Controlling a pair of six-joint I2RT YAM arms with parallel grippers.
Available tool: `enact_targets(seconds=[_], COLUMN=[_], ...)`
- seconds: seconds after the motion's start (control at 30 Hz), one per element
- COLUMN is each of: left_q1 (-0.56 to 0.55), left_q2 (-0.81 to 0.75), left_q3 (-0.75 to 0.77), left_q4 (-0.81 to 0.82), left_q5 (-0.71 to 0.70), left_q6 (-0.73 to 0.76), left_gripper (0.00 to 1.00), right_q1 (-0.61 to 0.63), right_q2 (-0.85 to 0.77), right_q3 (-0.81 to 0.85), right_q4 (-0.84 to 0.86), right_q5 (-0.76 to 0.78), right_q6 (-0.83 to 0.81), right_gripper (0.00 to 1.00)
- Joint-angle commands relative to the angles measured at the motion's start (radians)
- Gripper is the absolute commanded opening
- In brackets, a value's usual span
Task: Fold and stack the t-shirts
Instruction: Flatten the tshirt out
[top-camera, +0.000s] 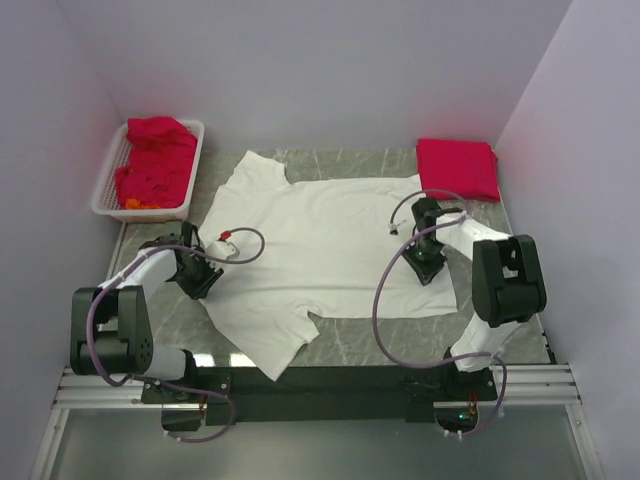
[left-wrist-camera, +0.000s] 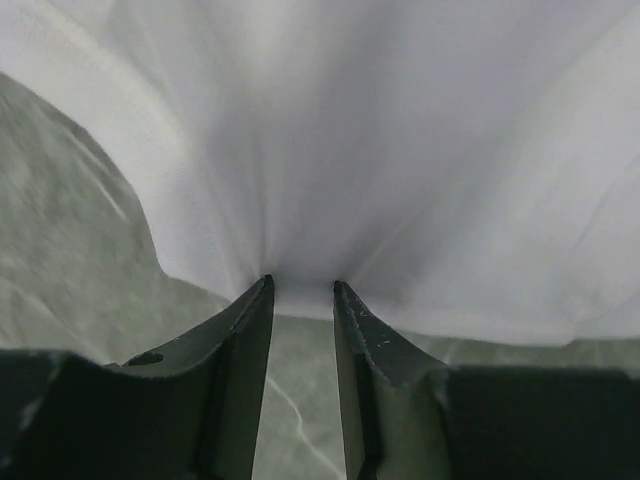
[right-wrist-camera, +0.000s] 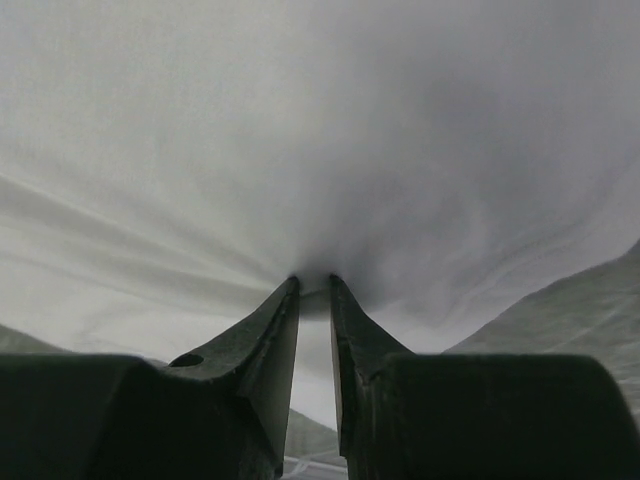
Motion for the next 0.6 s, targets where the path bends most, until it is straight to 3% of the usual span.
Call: enact_targets(seconds=[0.0, 0.2, 0.33, 0.57], left_q1=[0.063, 0.082, 0.082, 0.080], left_q2=[-0.068, -0.161, -0.148, 0.064], left_q3=[-0.030, 0.025, 0.152, 0.408], left_q4=[-0.191, -0.354, -0.443, -0.301], left_q5=[-0.063, 0.039, 0.161, 0.325], left_q6=[0.117, 0.235, 0.277, 0.036], left_gripper=[0.36, 0.40, 0.44, 0.49], right_q1=[0.018, 0.037, 0.003, -0.032], right_q2=[-0.087, -0.193, -0.198, -0.029], right_q3=[-0.079, -0.112, 0.055, 0.281], right_q4=[-0.117, -0.196, -0.228, -0.225], right_q5=[-0.033, -0.087, -0.154, -0.181], right_q6=[-0.049, -0.095, -0.093, -0.034], right_gripper=[0.26, 0.30, 0.33, 0.32])
